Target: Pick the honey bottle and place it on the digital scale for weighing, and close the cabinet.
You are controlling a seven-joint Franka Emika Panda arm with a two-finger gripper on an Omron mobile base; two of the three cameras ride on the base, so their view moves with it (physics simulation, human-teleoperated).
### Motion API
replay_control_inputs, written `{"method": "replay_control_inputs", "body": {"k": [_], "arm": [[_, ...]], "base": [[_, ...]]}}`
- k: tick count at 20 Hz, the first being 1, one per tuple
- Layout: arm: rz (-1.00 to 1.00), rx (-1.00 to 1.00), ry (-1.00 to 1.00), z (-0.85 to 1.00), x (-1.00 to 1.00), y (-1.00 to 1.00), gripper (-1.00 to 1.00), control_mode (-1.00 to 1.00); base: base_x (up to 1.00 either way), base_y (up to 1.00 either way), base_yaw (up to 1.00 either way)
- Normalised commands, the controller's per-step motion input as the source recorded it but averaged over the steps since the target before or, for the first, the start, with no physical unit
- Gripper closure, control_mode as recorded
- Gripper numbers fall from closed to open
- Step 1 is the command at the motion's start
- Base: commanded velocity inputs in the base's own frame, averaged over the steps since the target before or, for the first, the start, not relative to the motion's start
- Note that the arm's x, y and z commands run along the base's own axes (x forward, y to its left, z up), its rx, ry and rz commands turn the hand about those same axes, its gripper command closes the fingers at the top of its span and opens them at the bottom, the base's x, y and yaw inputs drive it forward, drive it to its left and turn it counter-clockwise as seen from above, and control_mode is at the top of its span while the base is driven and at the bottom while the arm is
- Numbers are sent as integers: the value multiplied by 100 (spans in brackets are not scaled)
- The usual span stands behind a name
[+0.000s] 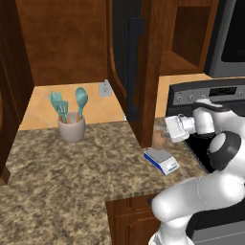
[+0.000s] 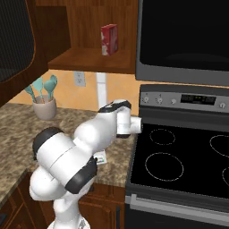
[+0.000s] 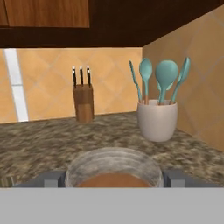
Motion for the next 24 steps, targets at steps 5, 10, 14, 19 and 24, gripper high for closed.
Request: {"method": "replay_control_inputs", "body": {"k": [5, 10, 14, 19, 24], "arm": [[0, 0, 0, -31, 0, 0, 100, -100], [0, 0, 0, -37, 0, 0, 100, -100], [0, 0, -1, -32, -1, 0, 100, -100], [0, 0, 0, -2, -32, 11, 100, -100], [0, -1, 0, -6, -13, 19, 100, -100]], "base": [[0, 0, 0], [0, 0, 0], [0, 0, 0], [0, 0, 0], [0, 0, 0]]}}
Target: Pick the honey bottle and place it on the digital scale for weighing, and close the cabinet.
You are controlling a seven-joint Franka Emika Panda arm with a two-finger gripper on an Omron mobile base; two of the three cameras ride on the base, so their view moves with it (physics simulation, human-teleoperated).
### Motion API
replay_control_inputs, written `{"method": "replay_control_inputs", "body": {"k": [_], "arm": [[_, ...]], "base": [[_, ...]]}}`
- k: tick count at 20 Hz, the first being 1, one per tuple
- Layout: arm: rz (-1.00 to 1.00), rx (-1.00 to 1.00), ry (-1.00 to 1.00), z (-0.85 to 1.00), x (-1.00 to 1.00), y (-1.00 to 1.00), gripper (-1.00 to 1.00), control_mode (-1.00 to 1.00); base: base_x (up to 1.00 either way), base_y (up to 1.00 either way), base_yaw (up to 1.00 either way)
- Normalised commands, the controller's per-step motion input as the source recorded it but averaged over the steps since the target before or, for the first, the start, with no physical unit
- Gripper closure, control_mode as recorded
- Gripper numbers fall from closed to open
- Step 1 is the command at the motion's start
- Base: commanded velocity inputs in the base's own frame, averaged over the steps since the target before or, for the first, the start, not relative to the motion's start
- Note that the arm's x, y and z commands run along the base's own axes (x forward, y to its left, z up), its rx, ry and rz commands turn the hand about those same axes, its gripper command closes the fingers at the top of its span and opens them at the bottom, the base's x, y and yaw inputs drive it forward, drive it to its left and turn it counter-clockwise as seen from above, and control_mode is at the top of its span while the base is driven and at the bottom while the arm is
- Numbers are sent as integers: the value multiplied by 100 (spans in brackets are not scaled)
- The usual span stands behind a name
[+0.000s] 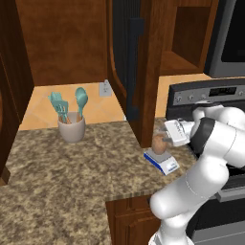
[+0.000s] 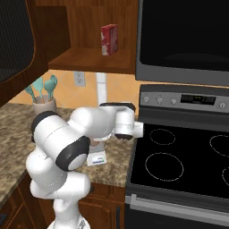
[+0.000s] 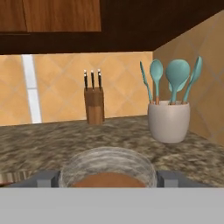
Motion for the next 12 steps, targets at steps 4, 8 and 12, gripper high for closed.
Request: {"method": "replay_control_inputs", "body": {"k": [4, 8, 12], "arm": [[0, -2, 0, -21, -4, 7, -100, -100], [0, 0, 0, 0, -19, -3, -100, -100], [0, 0, -4, 0, -13, 0, -100, -100]], "base": [[0, 0, 0], [0, 0, 0], [0, 0, 0]]}}
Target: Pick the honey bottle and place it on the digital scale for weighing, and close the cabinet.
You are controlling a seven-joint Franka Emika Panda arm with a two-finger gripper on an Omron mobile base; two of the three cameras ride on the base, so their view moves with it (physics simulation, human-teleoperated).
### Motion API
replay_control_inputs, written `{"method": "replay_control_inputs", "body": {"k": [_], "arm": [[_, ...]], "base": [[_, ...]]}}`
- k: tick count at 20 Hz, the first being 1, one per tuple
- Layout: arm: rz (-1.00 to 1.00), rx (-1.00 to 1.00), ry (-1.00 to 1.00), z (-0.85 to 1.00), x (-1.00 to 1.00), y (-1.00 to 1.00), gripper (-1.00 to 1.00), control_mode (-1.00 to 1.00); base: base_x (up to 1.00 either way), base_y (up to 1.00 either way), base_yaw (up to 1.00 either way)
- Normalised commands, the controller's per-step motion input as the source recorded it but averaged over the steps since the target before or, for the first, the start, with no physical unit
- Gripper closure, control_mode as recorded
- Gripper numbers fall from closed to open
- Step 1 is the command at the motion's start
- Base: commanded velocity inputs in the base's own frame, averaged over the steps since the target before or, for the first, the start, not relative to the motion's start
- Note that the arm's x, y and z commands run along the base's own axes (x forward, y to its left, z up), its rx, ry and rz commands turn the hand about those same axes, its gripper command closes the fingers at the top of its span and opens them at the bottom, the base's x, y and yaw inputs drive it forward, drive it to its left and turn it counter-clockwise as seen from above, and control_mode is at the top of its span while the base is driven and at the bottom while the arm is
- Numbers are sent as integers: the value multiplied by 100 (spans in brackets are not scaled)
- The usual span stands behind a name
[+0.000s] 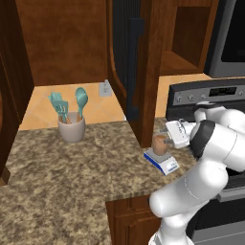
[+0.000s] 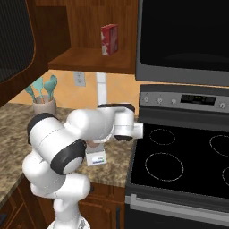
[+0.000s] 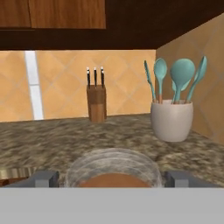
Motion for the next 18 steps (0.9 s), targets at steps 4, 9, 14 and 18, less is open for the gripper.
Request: {"method": "replay_control_inputs", "body": {"k": [4, 9, 14, 18], "arm": [[0, 0, -1, 0, 0, -4, -100, -100], [0, 0, 0, 0, 0, -6, -100, -100], [0, 0, -4, 0, 0, -18, -100, -100], [0, 0, -8, 0, -1, -20, -100, -100]], "base": [[0, 0, 0], [0, 0, 0], [0, 0, 0], [0, 0, 0]]}}
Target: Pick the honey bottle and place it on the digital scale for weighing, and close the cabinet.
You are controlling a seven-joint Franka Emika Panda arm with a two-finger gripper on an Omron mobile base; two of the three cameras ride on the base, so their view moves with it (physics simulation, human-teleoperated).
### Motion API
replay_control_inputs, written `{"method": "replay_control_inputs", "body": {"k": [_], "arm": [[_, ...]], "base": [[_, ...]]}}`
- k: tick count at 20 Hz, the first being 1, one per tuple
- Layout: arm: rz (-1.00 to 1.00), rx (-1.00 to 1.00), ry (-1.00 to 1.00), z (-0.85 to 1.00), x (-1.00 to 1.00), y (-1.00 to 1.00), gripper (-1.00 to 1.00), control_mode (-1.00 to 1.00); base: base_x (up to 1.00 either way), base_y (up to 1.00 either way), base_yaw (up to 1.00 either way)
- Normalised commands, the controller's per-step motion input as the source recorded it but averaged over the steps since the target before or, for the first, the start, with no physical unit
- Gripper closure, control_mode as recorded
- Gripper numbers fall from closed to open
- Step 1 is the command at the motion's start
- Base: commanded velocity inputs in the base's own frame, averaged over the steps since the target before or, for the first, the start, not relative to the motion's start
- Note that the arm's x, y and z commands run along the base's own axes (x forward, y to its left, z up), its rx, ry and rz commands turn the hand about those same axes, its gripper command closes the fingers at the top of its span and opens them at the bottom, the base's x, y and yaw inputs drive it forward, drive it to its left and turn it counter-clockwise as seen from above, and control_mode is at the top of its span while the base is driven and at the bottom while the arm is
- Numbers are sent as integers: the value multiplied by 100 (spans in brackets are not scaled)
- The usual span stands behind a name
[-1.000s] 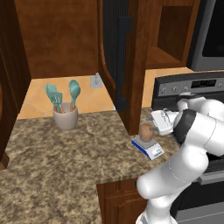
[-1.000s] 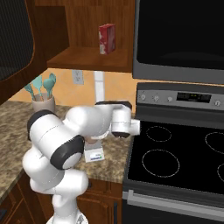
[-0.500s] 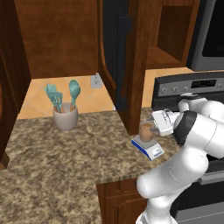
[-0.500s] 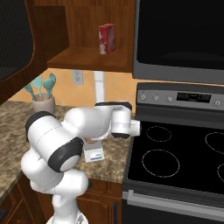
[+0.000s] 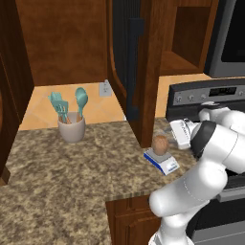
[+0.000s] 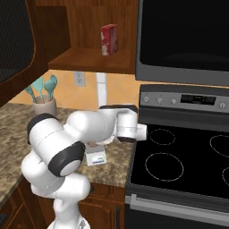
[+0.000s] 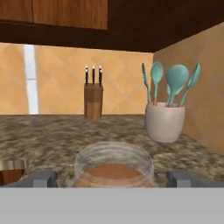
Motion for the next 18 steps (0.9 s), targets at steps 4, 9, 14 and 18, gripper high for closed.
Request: {"method": "replay_control_inputs", "body": {"k": [4, 9, 14, 18], "arm": [[0, 0, -35, 27, -43, -9, -100, -100], [-1, 0, -45, 56, -54, -6, -100, -100], [0, -8, -41, 77, -63, 1, -100, -100], [0, -18, -48, 97, -91, 16, -100, -100]], "base": [[0, 0, 0], [0, 0, 0], [0, 0, 0], [0, 0, 0]]}}
